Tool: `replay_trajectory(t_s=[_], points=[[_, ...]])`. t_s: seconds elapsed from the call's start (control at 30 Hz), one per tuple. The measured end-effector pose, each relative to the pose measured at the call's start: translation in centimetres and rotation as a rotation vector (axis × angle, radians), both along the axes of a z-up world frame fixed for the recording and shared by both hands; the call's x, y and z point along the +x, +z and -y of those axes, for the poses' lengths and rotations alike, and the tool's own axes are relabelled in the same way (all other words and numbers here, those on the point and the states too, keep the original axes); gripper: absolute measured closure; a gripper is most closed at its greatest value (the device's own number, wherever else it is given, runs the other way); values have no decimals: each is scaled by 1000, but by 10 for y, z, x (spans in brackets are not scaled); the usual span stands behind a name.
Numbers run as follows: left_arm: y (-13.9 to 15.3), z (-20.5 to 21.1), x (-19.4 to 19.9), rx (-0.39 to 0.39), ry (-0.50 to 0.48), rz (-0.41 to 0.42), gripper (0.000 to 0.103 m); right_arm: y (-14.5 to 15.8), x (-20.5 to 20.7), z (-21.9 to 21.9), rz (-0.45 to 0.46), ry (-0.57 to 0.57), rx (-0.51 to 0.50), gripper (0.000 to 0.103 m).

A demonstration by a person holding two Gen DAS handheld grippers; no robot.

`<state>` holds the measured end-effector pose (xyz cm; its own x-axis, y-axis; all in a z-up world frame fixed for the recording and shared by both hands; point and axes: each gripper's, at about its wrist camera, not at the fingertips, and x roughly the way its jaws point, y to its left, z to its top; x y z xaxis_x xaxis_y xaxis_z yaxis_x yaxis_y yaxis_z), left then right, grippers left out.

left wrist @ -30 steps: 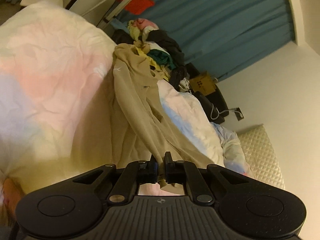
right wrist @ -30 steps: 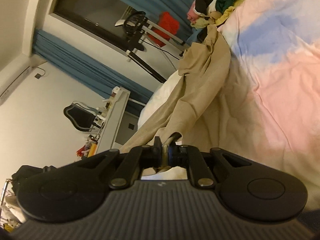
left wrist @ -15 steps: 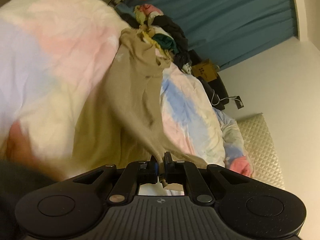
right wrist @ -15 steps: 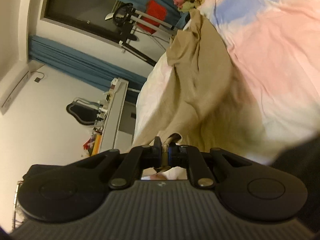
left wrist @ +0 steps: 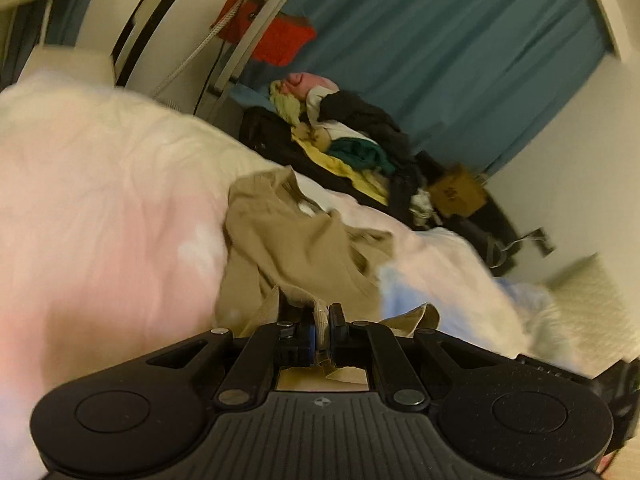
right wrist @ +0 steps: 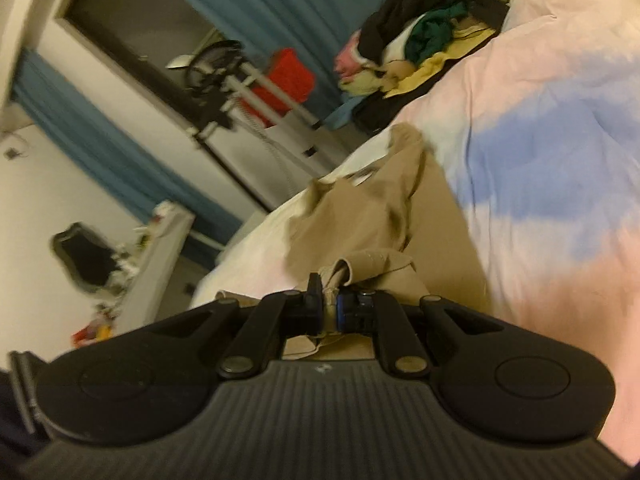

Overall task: Fold clothes
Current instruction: 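Grasp the hem with the left tool while the right tool grasps it too, fold toward collar, then lay the folded hem on the collar and open both tools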

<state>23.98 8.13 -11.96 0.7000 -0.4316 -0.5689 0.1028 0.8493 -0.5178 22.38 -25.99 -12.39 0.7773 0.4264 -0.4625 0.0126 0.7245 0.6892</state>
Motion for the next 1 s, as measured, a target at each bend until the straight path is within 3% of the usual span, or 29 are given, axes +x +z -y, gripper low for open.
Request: replay_trajectory(t_s=[0.23,0.33,0.47,0.53,0.6,0.67,0.7,0.77,0.8,0.83,0.93,1.0], points=[[-64,25,83,122,19,-32,96,-60,78,-7,-50,-7,-130,93],[-90,31,98,156,20,-70,96,-81,90,-12,-90,2,-186,93],[-100,38,102,210,9,-60,92,-95,95,-15,-113,10,-217,93],[-86,41,89,251,4,-31,90,-85,89,-16,-100,18,-248,92],[-71,45,76,292,-1,0,77,-65,70,-18,-57,15,-279,89],[-57,49,64,334,-6,30,48,-46,51,-19,-15,12,-311,84],[-49,51,57,354,-8,45,45,-36,41,-20,7,11,-327,77],[-32,54,40,382,-10,84,41,-16,22,-21,49,8,-358,54],[-22,54,29,388,-9,107,38,-6,13,-21,71,7,-374,37],[-12,55,18,394,-9,131,32,4,3,-22,92,5,-390,29],[15,54,-18,402,8,212,19,34,-25,-24,156,1,-437,28],[31,55,-42,413,10,249,15,50,-49,-25,195,-1,-465,29]])
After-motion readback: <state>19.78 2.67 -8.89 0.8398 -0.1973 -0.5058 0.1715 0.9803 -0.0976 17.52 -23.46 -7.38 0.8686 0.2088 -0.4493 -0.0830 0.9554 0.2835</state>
